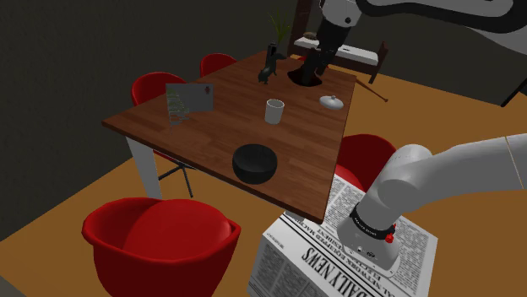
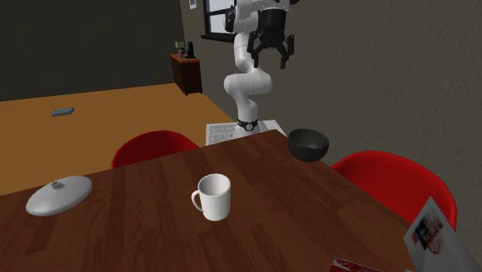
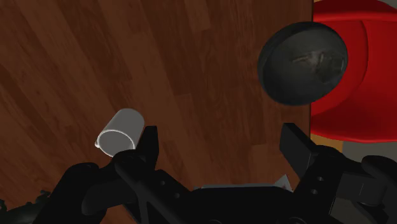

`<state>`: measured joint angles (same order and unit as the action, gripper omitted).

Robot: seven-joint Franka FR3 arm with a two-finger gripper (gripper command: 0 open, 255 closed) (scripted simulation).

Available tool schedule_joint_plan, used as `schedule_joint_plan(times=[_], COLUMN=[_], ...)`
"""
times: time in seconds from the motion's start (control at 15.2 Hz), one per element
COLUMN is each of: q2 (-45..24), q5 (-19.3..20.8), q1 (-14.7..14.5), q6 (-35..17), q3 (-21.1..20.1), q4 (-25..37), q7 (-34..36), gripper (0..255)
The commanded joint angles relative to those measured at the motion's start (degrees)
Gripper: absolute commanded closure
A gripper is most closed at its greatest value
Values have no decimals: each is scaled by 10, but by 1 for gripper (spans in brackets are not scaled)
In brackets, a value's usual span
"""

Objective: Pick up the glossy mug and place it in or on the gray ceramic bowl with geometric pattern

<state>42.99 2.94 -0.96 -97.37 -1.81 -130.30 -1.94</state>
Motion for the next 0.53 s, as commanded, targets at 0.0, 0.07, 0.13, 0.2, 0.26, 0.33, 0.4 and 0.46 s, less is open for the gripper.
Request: schedule_joint_plan(times=[0.0, 0.07, 0.13, 0.2, 0.26, 0.33, 0.4, 0.46], q2=[0, -12, -24, -37, -51, -65, -80, -96], q5=[0, 3, 5, 8, 10, 12, 14, 16], q1=[0, 2, 5, 7, 10, 12, 14, 17], q6=[0, -17, -34, -51, -68, -84, -101, -117], q3=[0, 5, 9, 14, 19, 23, 28, 33], q4=[0, -5, -10, -14, -17, -20, -21, -22], q7=[0, -3, -6, -9, -12, -15, -18, -21], gripper=[0, 0, 0, 0, 0, 0, 0, 0])
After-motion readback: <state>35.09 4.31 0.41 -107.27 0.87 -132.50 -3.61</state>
